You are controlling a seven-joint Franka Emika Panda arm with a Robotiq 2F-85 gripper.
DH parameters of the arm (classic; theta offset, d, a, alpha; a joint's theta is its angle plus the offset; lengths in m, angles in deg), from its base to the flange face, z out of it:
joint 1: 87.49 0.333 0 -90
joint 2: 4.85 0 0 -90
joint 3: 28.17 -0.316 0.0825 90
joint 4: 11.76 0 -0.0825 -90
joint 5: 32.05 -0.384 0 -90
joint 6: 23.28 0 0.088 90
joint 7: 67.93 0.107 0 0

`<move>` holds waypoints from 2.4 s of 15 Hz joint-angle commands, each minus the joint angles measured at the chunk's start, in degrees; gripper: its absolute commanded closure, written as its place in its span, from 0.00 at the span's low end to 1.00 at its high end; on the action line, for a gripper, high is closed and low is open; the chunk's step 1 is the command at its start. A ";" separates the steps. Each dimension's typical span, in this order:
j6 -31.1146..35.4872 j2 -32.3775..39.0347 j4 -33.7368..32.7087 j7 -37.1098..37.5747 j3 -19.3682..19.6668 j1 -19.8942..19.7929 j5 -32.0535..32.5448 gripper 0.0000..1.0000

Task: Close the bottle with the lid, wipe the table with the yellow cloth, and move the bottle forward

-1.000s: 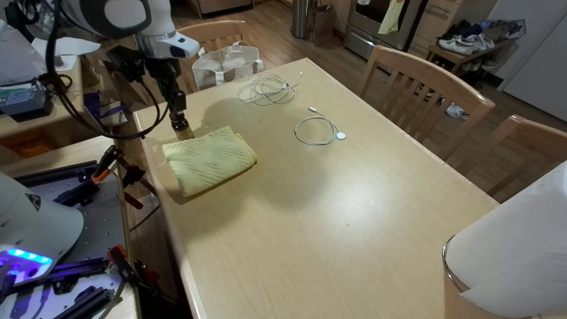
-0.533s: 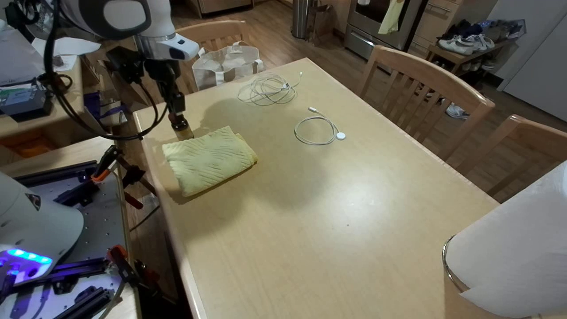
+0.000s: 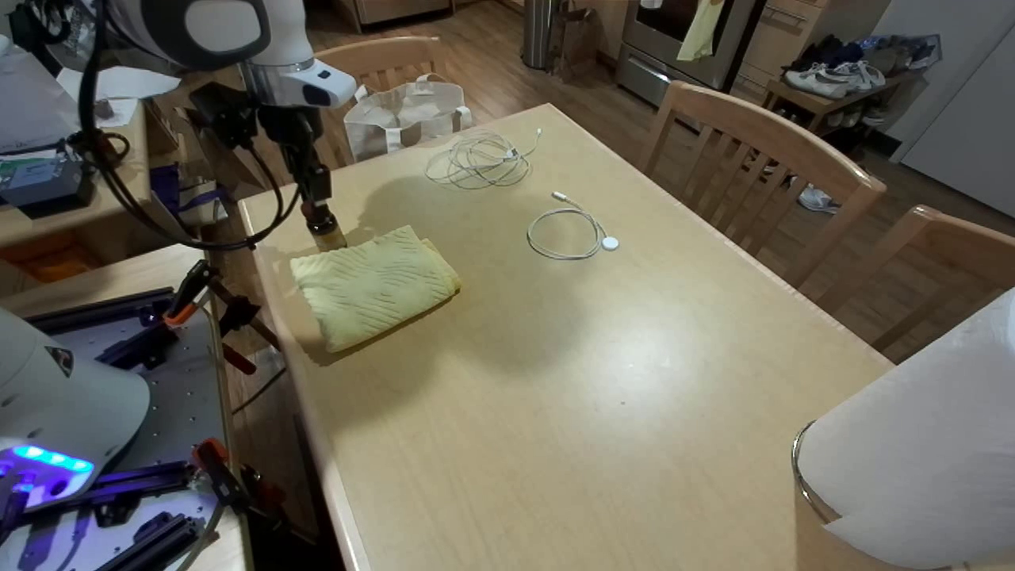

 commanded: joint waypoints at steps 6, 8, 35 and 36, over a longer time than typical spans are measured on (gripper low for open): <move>-0.74 0.10 -0.37 -1.23 -0.67 -0.37 -1.17 0.81; -0.47 0.08 -0.27 -1.66 -0.74 -0.41 -1.84 0.30; -4.10 -4.30 2.85 -20.08 5.82 -6.49 -8.28 0.00; -2.86 -4.10 3.09 -18.79 5.81 -6.53 -7.11 0.00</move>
